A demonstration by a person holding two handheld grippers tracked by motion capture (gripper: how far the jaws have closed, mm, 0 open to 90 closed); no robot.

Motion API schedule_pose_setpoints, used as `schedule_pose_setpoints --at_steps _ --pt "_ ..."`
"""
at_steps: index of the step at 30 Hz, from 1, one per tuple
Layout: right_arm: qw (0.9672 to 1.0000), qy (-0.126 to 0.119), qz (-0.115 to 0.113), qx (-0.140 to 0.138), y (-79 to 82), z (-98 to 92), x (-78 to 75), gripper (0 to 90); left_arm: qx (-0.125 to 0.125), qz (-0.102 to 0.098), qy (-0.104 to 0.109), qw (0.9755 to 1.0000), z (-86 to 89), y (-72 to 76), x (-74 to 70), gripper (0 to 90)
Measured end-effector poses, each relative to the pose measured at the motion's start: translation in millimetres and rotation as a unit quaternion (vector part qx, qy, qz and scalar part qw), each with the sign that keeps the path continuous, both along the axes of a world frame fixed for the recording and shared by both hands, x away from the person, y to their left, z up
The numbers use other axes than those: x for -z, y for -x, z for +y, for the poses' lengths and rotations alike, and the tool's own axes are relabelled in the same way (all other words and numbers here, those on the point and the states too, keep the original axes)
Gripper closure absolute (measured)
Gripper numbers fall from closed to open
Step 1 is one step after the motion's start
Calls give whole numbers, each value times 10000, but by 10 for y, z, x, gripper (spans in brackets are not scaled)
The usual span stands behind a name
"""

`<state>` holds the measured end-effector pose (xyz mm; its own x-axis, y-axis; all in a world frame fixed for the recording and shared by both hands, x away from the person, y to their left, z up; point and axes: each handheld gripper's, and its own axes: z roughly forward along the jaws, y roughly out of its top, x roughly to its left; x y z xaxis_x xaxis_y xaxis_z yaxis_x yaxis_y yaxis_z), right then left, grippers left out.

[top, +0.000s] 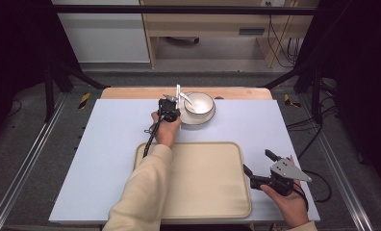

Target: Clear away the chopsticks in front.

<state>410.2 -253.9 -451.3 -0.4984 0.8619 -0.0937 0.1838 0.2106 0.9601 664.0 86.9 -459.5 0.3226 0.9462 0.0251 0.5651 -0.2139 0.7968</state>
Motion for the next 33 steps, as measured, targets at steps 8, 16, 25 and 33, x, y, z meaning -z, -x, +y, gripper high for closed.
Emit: schedule_pose_setpoints --at_steps 8,16,25,33 --pt "10000 15 5 -27 1 4 -1 75 -237 -33 139 9996 19 -8 1 846" --pt "10000 16 21 -34 -2 5 3 77 -213 -97 121 9997 85 19 -52 853" --pt "10000 36 22 -76 -5 22 2 79 -304 -227 325 9988 307 234 -220 854" --pt "9999 20 9 -110 0 36 -7 80 -435 -406 566 9966 544 703 -386 853"
